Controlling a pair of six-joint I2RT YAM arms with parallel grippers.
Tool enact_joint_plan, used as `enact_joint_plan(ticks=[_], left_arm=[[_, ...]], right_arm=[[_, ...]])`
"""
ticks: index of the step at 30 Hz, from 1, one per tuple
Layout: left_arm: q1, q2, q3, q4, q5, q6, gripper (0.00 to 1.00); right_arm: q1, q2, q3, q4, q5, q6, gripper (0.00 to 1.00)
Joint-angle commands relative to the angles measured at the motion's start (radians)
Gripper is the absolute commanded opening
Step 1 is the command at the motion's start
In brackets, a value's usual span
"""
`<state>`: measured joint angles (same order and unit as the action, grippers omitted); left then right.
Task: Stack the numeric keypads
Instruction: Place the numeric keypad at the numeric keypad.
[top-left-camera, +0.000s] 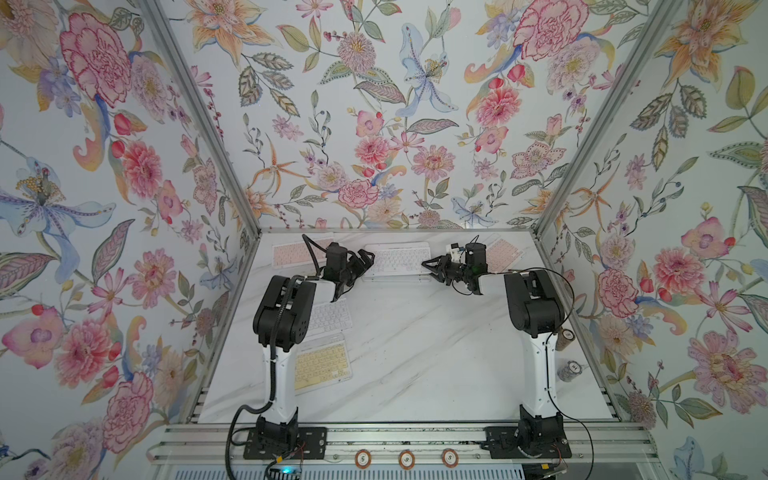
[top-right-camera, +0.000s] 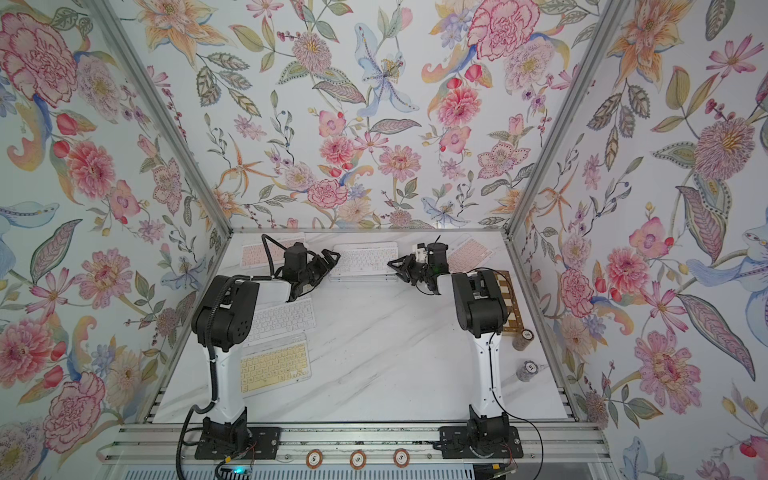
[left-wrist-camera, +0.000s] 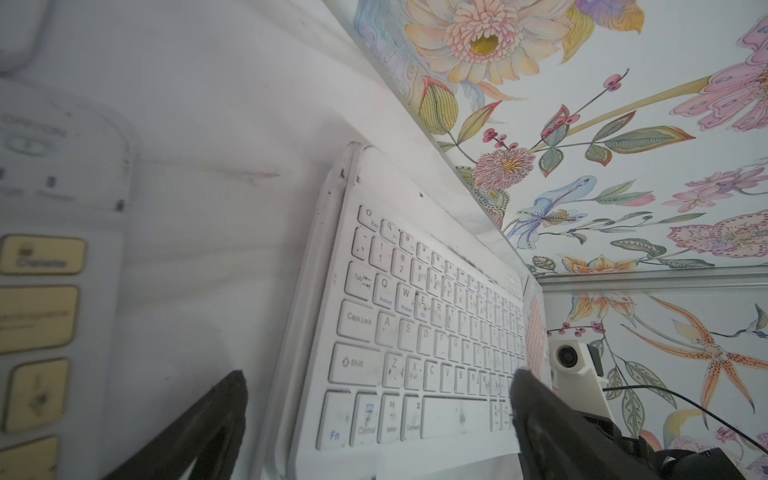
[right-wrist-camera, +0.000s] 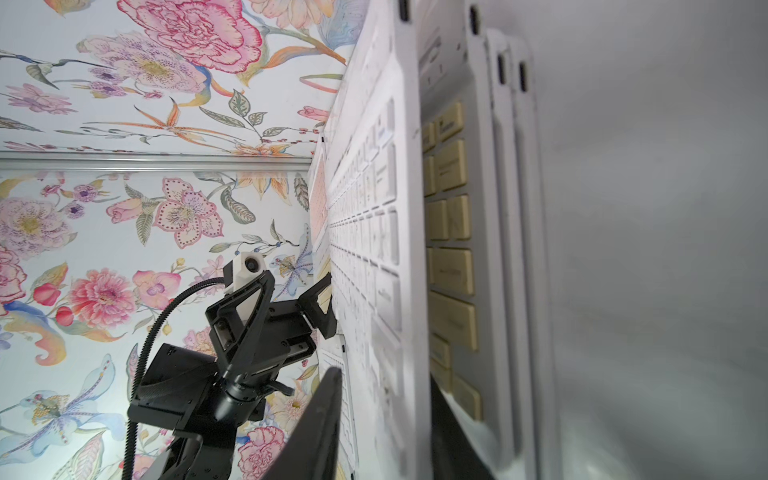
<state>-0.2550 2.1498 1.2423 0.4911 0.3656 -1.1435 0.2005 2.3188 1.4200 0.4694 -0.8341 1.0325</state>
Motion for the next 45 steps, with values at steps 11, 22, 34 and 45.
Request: enact_joint_plan(ticks=[11,22,34,45], left_arm=[[0.01,0.023,-0.006,0.02,0.026,0.005,0.99],[0.013,0.015,-0.013,0.021,0.032,0.008,0.99],[0.016,0.015,-0.025,0.028,0.037,0.01,0.99],[0.025,-0.077,-0.04,-0.062,0.007,0.091,0.99]], right_arm=[[0.034,-0.08,0.112,-0.36,0.13,-0.282,0.41],[0.065,-0.113,0.215,-0.642,0.346,-0.42,0.5],[0.074,-0.136,0.275,-0.755,0.457,-0.53,0.62],[0.037,-0.263,0.196,-0.785,0.561,-0.607,0.99]])
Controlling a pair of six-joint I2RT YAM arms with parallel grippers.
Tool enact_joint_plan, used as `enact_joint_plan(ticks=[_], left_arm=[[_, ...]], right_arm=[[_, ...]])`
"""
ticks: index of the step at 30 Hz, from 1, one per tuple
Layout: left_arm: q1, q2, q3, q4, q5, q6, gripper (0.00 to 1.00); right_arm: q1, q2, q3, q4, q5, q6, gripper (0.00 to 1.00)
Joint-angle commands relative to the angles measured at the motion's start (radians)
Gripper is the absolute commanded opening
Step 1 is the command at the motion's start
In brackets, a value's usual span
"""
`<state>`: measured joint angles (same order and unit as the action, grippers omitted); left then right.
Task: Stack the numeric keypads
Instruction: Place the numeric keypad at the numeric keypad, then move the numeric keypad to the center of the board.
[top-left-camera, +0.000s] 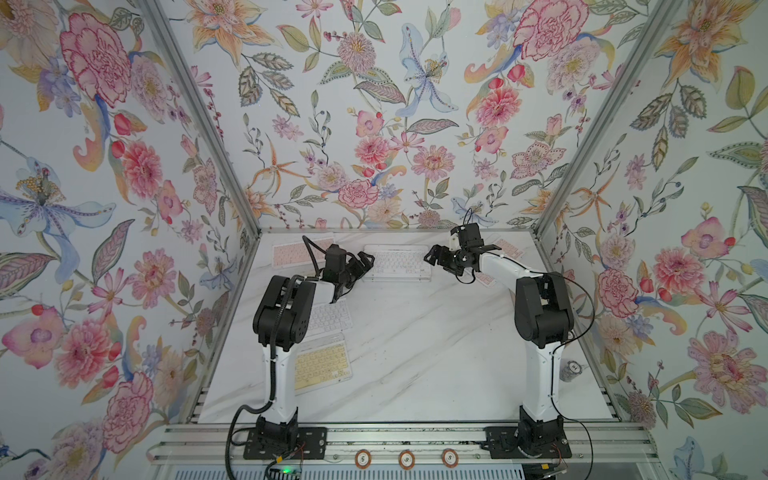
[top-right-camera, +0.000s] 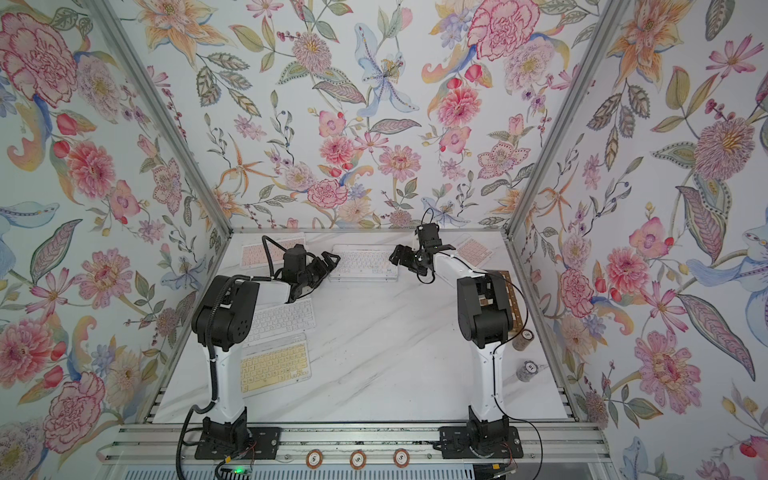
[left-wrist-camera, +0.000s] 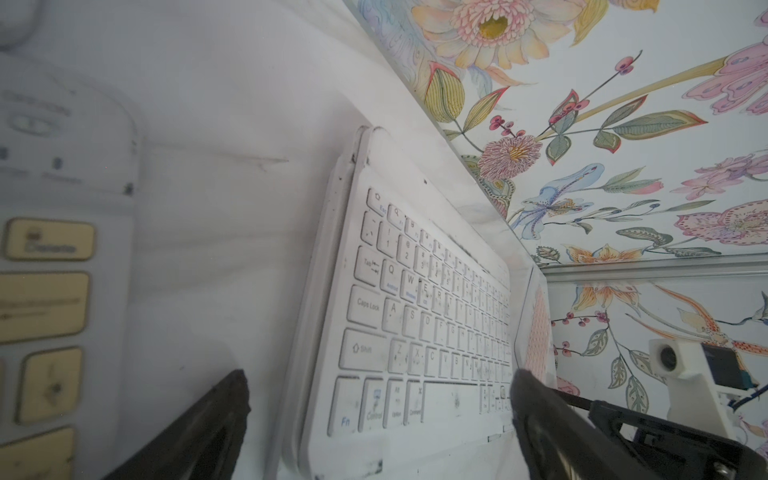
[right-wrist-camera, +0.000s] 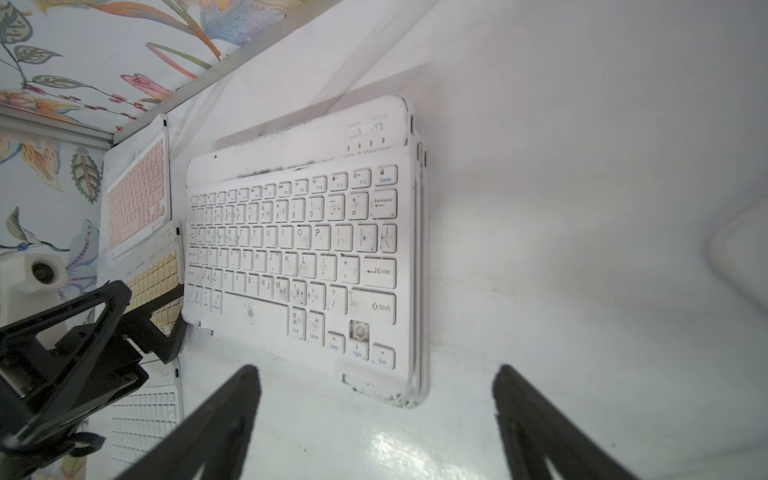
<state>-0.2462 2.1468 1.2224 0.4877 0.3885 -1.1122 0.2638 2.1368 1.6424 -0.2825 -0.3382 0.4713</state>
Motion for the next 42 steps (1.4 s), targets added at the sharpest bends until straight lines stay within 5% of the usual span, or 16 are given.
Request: enact_joint_plan(ticks=[1,15,42], left_arm=[[0.017,-0.092,-0.026,-0.073,-0.028,0.077,0.99],[-0.217,-0.121,0.096,-0.128,-0.057,0.154,0.99],[-0.253,-0.129,0.007,-0.048,-0.051,0.101,0.99]], right_arm=[[-0.04,-0.093,-0.031,-0.045,0.086,-0.058,0.99],[-0.206,0.189,0.295,-0.351,0.219,-0.159,0.99],[-0.108,0.157,0.105,-0.351,0.149,-0.157,0.99]])
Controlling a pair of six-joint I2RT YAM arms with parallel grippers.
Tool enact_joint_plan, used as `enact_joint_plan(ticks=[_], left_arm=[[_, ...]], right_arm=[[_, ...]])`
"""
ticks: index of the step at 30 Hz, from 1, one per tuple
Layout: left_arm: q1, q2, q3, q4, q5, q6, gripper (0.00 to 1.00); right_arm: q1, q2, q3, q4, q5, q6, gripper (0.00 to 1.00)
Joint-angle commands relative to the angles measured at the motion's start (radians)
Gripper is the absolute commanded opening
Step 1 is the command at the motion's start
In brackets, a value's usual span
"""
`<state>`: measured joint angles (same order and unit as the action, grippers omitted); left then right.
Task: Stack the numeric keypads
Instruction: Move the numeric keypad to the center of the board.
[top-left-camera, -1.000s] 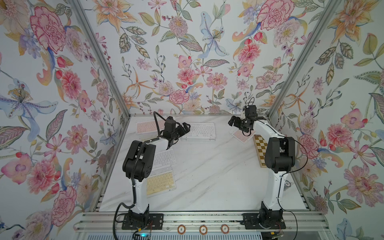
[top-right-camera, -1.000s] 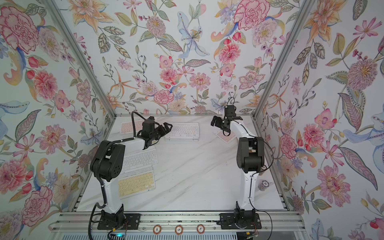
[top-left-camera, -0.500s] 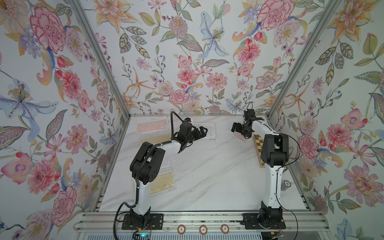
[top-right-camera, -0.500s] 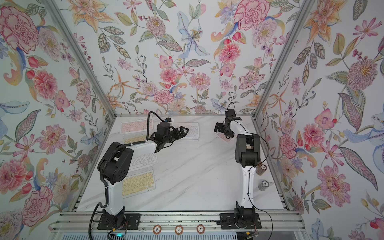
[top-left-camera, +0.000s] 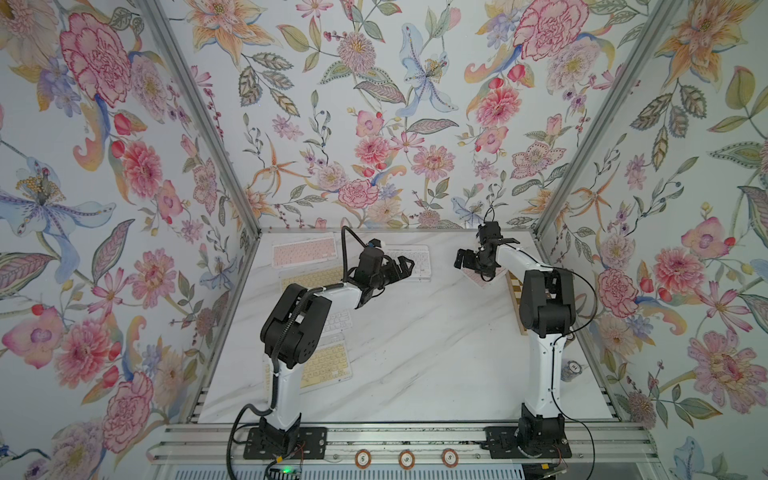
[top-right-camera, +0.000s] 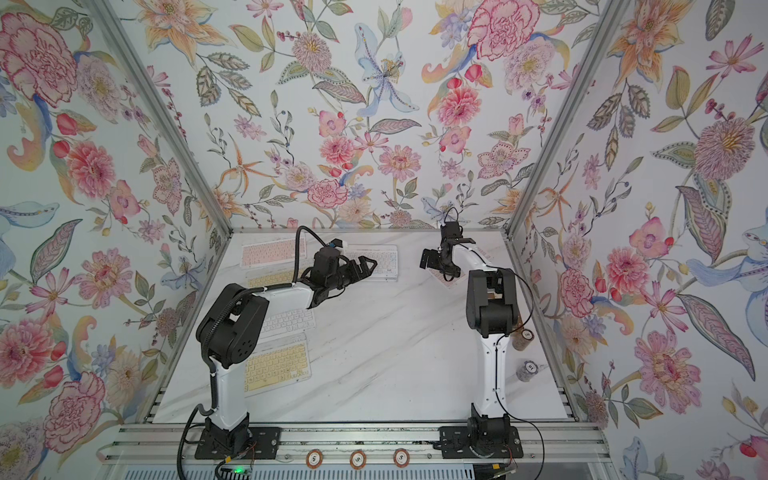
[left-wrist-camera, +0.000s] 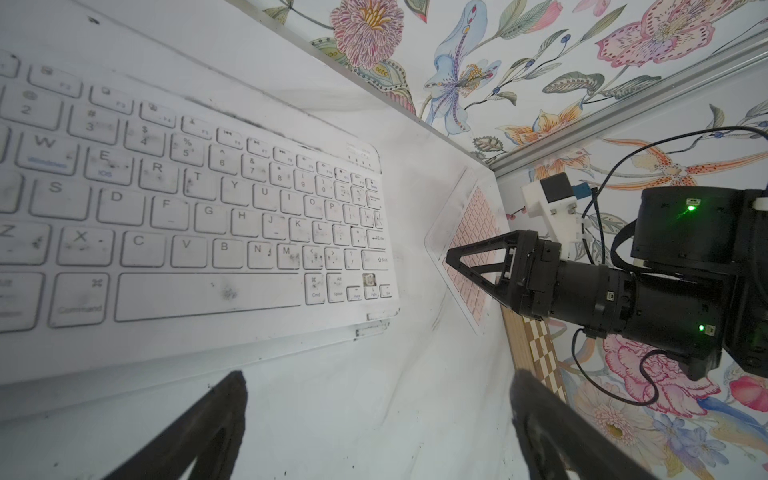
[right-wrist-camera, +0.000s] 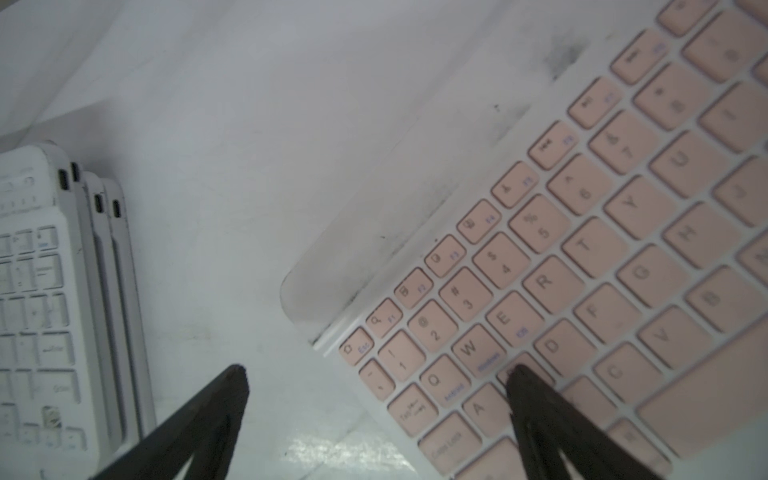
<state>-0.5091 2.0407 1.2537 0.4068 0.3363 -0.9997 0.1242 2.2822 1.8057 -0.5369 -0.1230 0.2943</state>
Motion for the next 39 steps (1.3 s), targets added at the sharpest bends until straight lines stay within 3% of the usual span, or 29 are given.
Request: enact_joint_plan(ticks=[1,12,20,25,31,39], left_arm=[[0.009,-0.028,-0.032,0.038,0.003,-0.012,0.99],[0.033,-0.092,-0.102,0.054,0.019,-0.012,0.99],[0.043,-0.149,-0.191,0.077,0.025,-0.016,0.99],[0.041,-0.182,-0.244,0.087,0.038,-0.028,0.99],[0.03,-0.255,-0.326,0.09,0.021,-0.04,0.99],[-0.016,-0.294,-0.401,0.086,-0.009,-0.063,0.99]], right_arm=[[0.039,-0.001,-0.076,-0.088,-0.073,0.024,0.99],[0.146,-0.207,-0.382,0.055,-0.111,0.084,0.99],[0.277,-0.465,-0.675,0.198,-0.254,0.21,0.99],[0.181,-0.619,-0.65,0.172,-0.225,0.169,0.99],[0.025,-0.472,-0.517,0.128,-0.204,0.125,0.99],[-0.049,-0.247,-0.321,0.11,-0.136,0.102,0.99]])
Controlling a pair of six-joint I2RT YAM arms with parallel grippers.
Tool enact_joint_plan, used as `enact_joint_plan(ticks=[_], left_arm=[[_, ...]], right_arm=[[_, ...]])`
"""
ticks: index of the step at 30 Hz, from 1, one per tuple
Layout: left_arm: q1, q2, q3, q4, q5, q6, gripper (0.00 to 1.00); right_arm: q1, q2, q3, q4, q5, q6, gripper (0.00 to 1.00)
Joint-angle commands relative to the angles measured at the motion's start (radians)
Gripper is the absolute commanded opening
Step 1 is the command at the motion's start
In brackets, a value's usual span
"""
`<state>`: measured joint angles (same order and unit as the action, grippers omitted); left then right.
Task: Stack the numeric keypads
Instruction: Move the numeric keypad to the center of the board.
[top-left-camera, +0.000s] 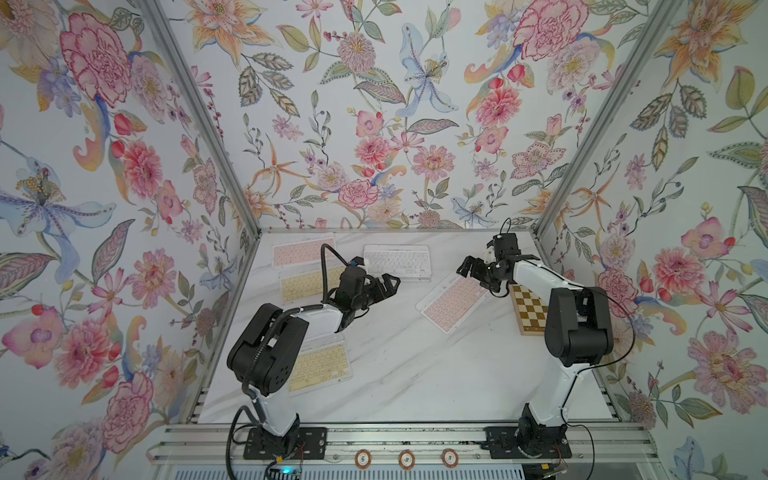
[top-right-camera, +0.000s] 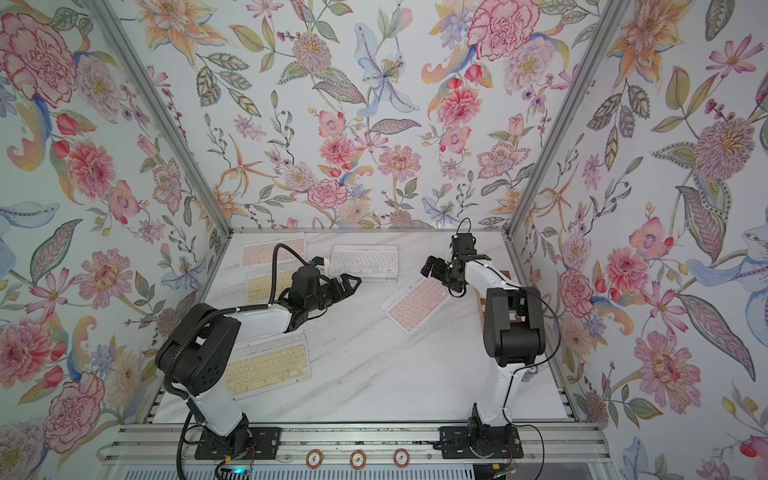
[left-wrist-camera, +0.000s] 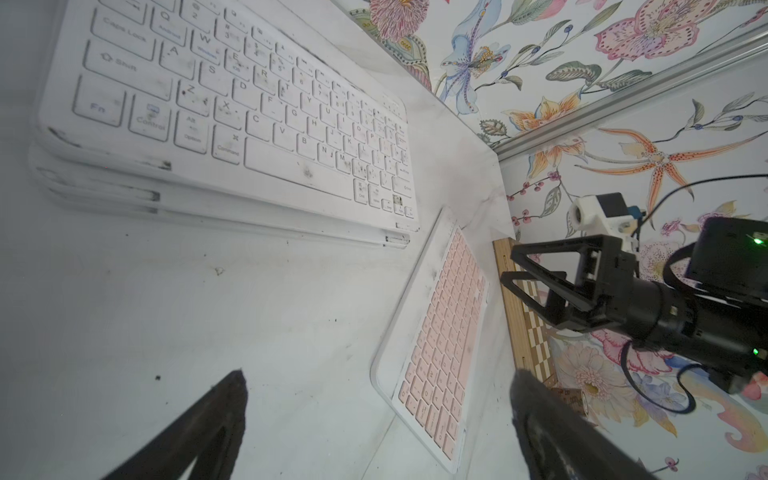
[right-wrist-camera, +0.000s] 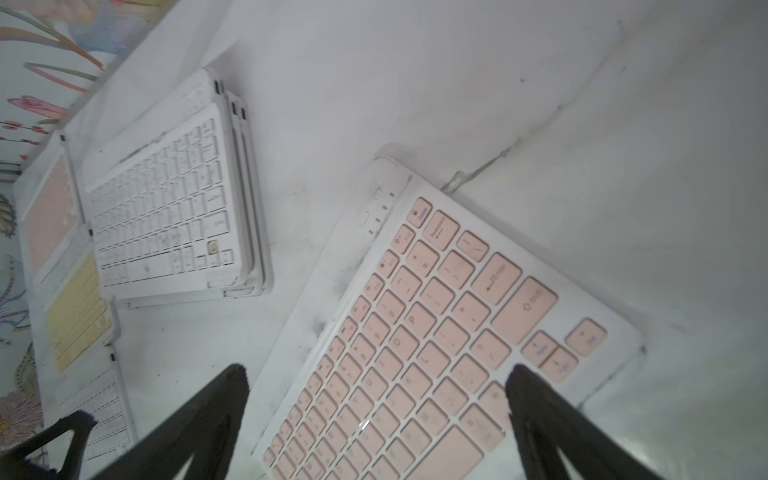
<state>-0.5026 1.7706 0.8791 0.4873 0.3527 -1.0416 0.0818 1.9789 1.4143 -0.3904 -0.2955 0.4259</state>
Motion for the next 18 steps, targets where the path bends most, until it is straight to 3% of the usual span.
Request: enact_joint_plan(ticks=[1,9,18], left_arm=[[-0.029,-0.025,-0.035,0.016,-0.029,-0.032,0.99],[-0.075,-0.021,-0.078,0.073,-0.042,-0.077,0.99],[-0.075,0.0,-0.042,0.056,-0.022,-0.058,0.99]], right_arm=[[-0.015,0.092,0.103,-0.049,0.036,-0.032,0.99],[-0.04,0.281,0.269,-0.133,0.017,-0.056,0.99],[0.016,0.163,0.072,-0.067,-0.029,-0.031,0.99]])
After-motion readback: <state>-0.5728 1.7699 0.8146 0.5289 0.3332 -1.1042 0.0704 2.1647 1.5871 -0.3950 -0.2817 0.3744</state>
